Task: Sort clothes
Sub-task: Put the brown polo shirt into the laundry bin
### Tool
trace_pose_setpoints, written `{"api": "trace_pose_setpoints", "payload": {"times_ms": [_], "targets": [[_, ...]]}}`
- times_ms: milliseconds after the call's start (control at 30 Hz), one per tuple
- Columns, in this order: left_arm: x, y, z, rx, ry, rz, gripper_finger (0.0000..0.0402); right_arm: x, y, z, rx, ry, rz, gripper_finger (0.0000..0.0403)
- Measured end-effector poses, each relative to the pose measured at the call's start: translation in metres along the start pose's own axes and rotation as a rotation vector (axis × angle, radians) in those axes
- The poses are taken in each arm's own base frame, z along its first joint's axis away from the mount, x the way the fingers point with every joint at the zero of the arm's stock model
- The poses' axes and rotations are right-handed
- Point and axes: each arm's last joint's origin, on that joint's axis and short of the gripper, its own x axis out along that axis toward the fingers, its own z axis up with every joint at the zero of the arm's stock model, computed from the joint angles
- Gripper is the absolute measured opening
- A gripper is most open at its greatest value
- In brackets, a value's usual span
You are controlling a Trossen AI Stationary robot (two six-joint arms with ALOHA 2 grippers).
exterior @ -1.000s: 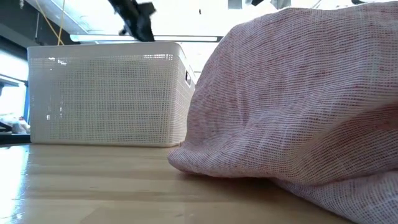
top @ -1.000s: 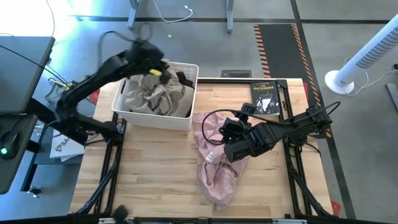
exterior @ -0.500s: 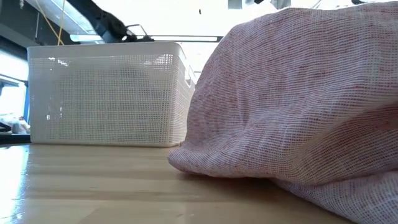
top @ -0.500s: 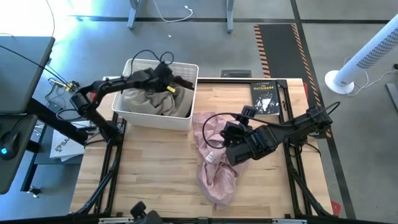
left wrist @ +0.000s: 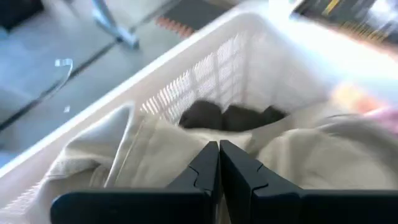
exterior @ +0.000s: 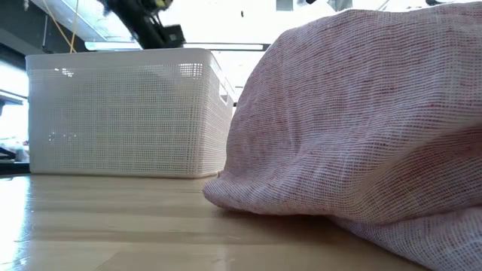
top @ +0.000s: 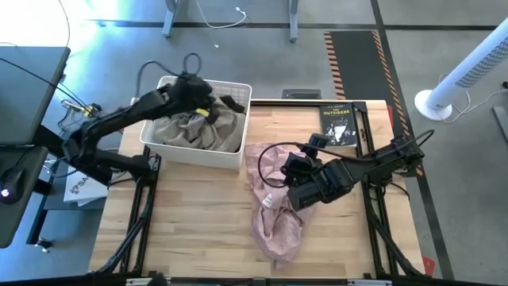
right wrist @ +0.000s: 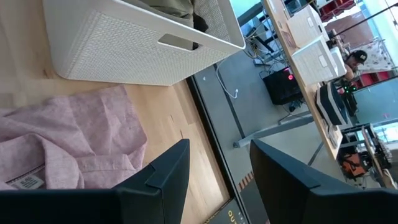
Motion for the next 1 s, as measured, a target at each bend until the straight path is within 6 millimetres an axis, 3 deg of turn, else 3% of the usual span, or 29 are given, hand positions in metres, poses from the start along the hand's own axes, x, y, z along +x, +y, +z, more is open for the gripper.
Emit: {"api": "trace_pose_setpoints", "payload": {"times_ms": [100,200,467,567,833,1000], "targets": [[-0.028,-0.002,-0.004,-0.032,-0.085,-0.046,0.0011,0.000,0.000,0.000,0.007,0.001,0.003,0.0165],[-0.033,-0.007,-0.021,-0.052,-0.089,-0.132,0.0011,0.000,0.000,0.000,0.009,0.002,0.005,0.0165],[0.018,-0.021,-0.092,-0.132,-0.006,-0.138,0.0010,0.002,-0.001,0.000,0.012,0.005,-0.001,0.0165],[0.036,-0.024,-0.109,-0.162,0.016,-0.123,0.0005,0.005,-0.002,0.001,0.005,0.009,-0.007,0.0165],[0.069,-0.026,-0.122,-0.185,0.126,-0.139,0.0001,0.015,-0.009,0.004,0.030,0.033,-0.027,0.0165],[0.057,-0.026,-0.102,-0.150,0.086,-0.110,0.0001,0.016,-0.009,0.004,0.036,0.034,-0.028,0.0165]]}}
